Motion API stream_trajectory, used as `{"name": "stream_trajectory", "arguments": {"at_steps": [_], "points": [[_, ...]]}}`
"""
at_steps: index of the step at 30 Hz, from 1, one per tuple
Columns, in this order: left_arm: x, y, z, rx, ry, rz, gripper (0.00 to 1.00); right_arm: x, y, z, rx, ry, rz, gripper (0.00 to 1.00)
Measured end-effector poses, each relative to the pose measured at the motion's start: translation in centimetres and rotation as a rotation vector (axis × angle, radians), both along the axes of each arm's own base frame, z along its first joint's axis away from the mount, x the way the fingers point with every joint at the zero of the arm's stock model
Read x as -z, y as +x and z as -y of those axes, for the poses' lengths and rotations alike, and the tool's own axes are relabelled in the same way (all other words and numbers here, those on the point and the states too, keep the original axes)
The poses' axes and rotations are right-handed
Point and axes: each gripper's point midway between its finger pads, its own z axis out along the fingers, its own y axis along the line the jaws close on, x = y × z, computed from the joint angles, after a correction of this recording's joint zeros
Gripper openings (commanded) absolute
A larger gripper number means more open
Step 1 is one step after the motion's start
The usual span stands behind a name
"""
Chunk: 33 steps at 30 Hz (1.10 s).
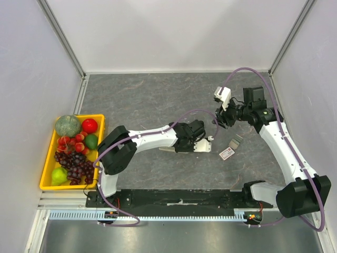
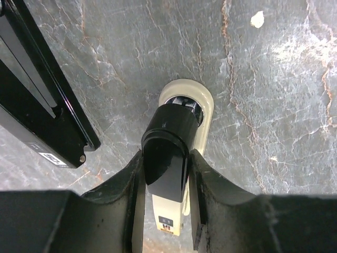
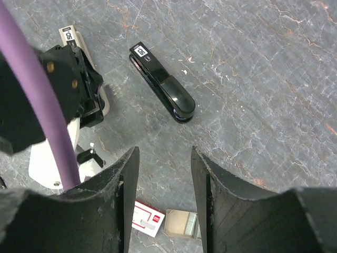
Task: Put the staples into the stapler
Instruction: Close the stapler at the center of the board, then reset both arms
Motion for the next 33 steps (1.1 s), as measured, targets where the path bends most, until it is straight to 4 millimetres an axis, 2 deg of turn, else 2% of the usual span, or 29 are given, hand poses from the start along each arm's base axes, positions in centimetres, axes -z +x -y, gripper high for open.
{"name": "stream_trajectory", "arguments": {"at_steps": [5, 6, 7, 9, 13, 19, 25, 26, 29, 31, 32, 33], "points": [[-0.6, 0.0, 0.4, -0.012, -0.109, -0.057, 0.55, 0.0, -0.1, -0.1, -0.004, 0.003, -0.001, 0.54], [-0.2, -0.4, 0.1, -0.017, -0.114, -0.084, 0.62, 0.0, -0.1, -0.1, -0.004, 0.003, -0.001, 0.54], [0.4, -1.0, -0.2, -0.019, -0.110, -0.114, 0.65, 0.0, -0.1, -0.1, -0.005, 0.004, -0.001, 0.54], [0.5, -1.7, -0.6, -0.023, -0.111, -0.140, 0.70, 0.0, -0.2, -0.1, -0.007, 0.005, -0.003, 0.54], [0.5, -2.4, -1.2, -0.030, -0.118, -0.172, 0.72, 0.1, -0.4, -0.1, -0.009, 0.006, -0.009, 0.54], [0.0, -1.4, -2.2, -0.072, -0.131, -0.171, 0.75, 0.2, -0.4, -0.1, -0.010, 0.006, -0.012, 0.55], [-3.8, 0.9, -3.0, -0.125, -0.232, -0.120, 0.80, 0.2, -0.4, -0.1, -0.010, 0.006, -0.011, 0.56], [-4.5, 1.2, -3.1, -0.131, -0.251, -0.112, 0.99, 0.1, -0.4, -0.1, -0.009, 0.006, -0.010, 0.57], [-7.3, 2.2, -3.4, -0.153, -0.337, -0.085, 0.99, -0.1, -0.4, 0.1, -0.002, 0.001, 0.000, 0.63], [-9.2, 2.6, -3.7, -0.159, -0.393, -0.069, 0.99, -0.3, -0.4, 0.3, 0.010, -0.004, 0.013, 0.72], [-10.3, 2.7, -4.0, -0.162, -0.422, -0.060, 0.99, -0.5, -0.4, 0.6, 0.019, -0.009, 0.019, 0.91], [-11.4, 2.9, -4.3, -0.166, -0.455, -0.050, 0.99, -0.6, -0.3, 0.8, 0.030, -0.013, 0.024, 0.98]]}}
